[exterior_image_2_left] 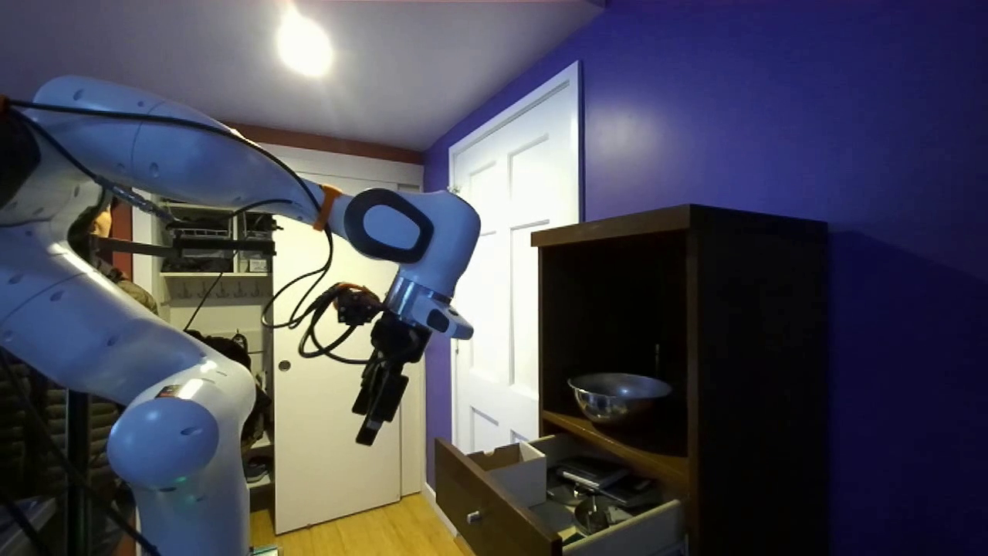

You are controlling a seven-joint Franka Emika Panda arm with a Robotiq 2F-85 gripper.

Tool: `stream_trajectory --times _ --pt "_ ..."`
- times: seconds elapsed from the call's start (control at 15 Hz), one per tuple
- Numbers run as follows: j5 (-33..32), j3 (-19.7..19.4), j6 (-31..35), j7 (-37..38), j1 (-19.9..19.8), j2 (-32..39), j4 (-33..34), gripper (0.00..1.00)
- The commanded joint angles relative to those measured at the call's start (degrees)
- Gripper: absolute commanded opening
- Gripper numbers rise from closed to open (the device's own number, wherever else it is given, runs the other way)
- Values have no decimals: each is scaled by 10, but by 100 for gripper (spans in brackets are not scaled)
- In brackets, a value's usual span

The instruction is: Push the open drawer until its fully closed

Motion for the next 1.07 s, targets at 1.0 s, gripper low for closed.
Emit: stream_trajectory --times 1.0 --pt "29 15 249 -33 40 29 -60 100"
